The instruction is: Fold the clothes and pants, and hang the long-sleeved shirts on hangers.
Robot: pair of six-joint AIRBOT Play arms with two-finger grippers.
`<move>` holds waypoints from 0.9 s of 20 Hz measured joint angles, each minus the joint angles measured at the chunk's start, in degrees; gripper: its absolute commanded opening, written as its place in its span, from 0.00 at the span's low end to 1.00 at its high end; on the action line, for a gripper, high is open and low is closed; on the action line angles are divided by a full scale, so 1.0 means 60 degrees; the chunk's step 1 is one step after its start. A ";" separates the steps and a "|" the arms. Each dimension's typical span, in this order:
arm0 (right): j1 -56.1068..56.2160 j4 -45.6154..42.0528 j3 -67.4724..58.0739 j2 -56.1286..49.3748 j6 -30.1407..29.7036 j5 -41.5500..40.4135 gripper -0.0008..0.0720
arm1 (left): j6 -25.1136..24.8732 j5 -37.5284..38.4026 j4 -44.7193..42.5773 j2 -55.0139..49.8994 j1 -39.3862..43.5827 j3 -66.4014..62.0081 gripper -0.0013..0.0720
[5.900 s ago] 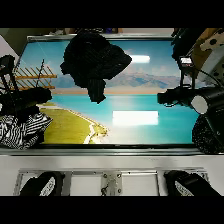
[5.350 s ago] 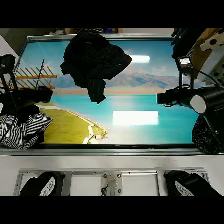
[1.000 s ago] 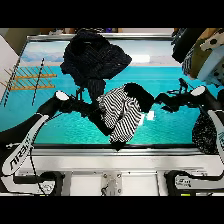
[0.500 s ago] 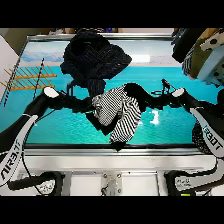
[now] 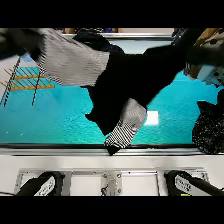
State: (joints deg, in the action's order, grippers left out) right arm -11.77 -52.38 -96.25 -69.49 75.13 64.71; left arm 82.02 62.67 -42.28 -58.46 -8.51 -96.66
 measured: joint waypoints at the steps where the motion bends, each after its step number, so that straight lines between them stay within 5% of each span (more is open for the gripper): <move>1: -0.0036 -0.0025 -0.0528 0.0397 0.0004 0.0055 0.04 | 0.0000 -0.0204 0.0007 0.0342 -0.0157 -0.0401 0.04; 9: 0.0160 0.0291 -0.1894 0.2211 0.0222 -0.0747 0.04 | 0.0055 -0.0925 -0.0011 0.1497 -0.1836 -0.1260 0.04; 14: 0.1359 0.0222 -0.1956 0.1104 0.0288 -0.0820 0.04 | 0.0182 -0.0765 -0.0058 0.0484 -0.2167 0.0288 0.04; 18: 0.2259 -0.1388 -0.1956 -0.0681 0.0667 -0.1096 0.04 | 0.0364 -0.0918 -0.0015 -0.0936 -0.2226 0.1213 0.04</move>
State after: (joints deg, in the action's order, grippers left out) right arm 1.78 -60.71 -107.98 -73.58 79.13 58.13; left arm 84.20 57.17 -42.37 -64.07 -21.87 -89.38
